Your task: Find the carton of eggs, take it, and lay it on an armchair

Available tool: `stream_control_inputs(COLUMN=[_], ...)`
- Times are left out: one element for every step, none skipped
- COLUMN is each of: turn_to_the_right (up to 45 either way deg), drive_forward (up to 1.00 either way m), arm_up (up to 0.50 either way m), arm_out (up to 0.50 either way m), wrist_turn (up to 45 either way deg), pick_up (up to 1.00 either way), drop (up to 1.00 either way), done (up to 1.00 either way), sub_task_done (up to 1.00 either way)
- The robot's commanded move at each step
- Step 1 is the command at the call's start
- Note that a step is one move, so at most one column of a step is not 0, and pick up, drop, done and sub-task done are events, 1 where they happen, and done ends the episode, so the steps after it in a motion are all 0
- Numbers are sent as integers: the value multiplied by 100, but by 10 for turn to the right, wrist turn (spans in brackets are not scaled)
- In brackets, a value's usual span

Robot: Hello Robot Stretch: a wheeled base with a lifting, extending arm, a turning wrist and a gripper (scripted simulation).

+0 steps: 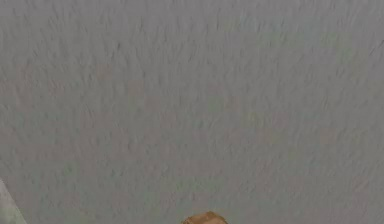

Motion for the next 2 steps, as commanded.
stream_control_inputs(turn_to_the_right=[-30,0], drive_forward=[0,5], arm_up=[0,0], arm_out=[0,0], wrist_turn=[0,0], pick_up=[0,0], drop=[0,0], done=[0,0], sub_task_done=[0,0])
